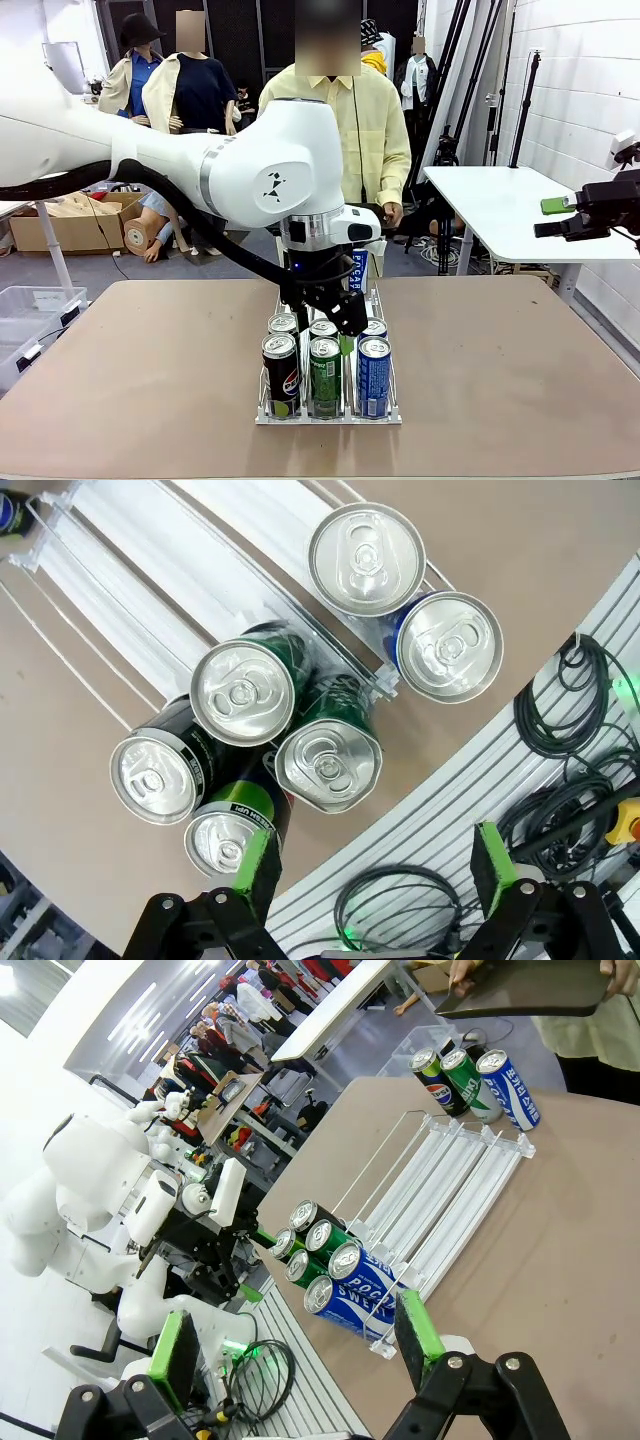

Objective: Retrieve and hand over the desired beverage to the person.
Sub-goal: Pick up a can of the same type that the person held from the Automatic Can Dispenser.

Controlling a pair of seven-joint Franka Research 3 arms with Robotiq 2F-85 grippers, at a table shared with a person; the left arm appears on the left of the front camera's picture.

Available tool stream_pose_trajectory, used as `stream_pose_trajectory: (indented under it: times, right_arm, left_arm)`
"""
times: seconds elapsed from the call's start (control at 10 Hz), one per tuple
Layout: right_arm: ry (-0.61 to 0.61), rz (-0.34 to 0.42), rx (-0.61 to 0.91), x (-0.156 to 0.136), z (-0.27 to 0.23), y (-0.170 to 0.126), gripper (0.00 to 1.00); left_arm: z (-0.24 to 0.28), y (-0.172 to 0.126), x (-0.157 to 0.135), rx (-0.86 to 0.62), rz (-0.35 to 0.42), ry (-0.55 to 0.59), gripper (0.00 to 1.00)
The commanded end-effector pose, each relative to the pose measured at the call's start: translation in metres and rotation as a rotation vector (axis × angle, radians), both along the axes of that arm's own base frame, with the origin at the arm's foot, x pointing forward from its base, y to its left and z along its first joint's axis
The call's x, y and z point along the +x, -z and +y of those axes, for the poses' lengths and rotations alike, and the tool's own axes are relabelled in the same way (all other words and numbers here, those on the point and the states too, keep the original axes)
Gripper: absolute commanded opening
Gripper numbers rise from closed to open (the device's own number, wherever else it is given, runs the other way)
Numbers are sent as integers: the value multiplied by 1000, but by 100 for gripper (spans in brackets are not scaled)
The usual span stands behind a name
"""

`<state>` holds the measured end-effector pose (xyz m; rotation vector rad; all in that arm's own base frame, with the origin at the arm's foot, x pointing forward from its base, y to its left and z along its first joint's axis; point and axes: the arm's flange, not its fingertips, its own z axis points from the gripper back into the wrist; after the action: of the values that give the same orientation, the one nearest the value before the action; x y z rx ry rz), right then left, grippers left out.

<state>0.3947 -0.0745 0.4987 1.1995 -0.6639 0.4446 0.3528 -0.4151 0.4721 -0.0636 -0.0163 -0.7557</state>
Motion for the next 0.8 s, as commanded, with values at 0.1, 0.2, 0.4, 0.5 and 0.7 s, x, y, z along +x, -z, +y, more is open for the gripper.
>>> stream_pose_trajectory:
  times: [0.1,0.2,0.4,0.5,0.7]
  right_arm:
    - [1,1,14,0,1,-1,100]
    - [1,1,14,0,1,-1,100]
    - [1,1,14,0,1,-1,100]
    - [1,1,14,0,1,-1,100]
    - [1,1,14,0,1,-1,100]
  left_arm:
    - [-11,7,1,40,28,-70,100]
    - [-11,9,-1,41,22,-81,100]
    - [-11,12,-1,42,13,-110,100]
    - [-10,14,-1,45,5,-122,100]
    - [-10,20,-2,53,-2,-142,100]
